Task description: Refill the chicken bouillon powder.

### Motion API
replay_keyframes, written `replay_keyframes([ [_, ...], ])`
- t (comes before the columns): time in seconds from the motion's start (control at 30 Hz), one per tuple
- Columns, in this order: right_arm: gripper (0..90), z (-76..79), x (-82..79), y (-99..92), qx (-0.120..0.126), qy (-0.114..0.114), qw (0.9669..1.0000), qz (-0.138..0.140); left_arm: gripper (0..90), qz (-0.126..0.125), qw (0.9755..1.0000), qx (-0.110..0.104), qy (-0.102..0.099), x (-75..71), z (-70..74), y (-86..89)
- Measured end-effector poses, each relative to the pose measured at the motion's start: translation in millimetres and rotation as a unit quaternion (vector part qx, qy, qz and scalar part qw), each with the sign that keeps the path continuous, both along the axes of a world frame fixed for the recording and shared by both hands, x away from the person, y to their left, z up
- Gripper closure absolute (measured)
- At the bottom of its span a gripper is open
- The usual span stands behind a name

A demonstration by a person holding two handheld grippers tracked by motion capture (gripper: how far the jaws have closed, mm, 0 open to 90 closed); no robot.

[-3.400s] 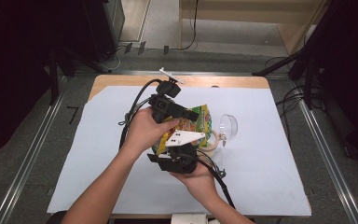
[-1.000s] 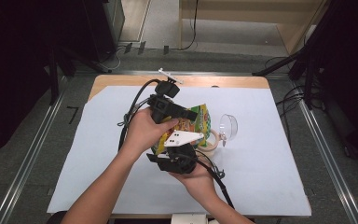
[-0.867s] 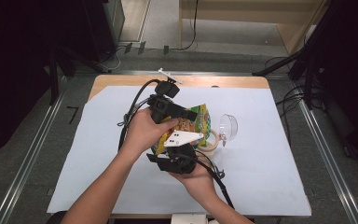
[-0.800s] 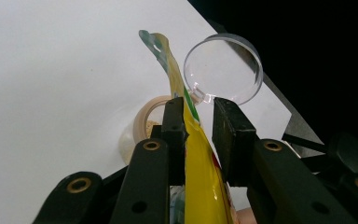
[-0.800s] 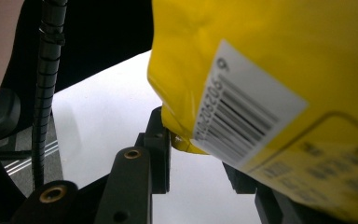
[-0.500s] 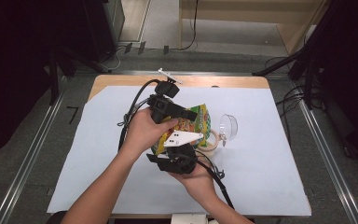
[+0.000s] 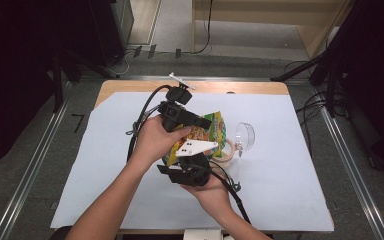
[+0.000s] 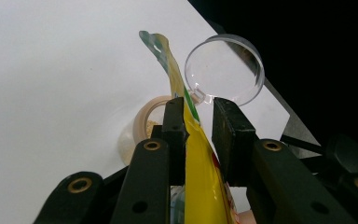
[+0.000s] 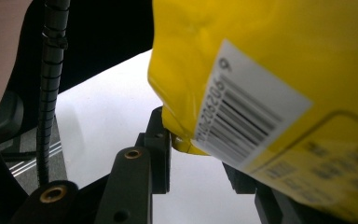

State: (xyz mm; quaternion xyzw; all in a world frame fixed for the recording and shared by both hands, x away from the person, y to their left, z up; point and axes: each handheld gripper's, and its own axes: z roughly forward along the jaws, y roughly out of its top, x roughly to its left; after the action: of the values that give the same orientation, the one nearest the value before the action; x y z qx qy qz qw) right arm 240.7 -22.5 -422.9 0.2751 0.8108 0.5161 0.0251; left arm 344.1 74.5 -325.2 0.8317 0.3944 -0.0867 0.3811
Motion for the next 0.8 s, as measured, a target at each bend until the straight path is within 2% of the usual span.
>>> replay_keyframes([
  [0.37,67.8,0.2,-0.4,0.6,0.002,0.004,1.0,-0.001,75.8,-0.001,1.0,0.001,0.001,0.5,0.0,0.4],
  [0.6,68.0,0.4,1.1,0.0,-0.001,-0.004,1.0,0.002,77.5,-0.002,1.0,0.003,-0.005,0.4,1.6,-1.5],
  [0.8,68.1,1.4,6.8,0.4,-0.002,-0.007,1.0,0.005,78.4,-0.001,1.0,0.002,-0.001,6.2,2.3,-0.2],
])
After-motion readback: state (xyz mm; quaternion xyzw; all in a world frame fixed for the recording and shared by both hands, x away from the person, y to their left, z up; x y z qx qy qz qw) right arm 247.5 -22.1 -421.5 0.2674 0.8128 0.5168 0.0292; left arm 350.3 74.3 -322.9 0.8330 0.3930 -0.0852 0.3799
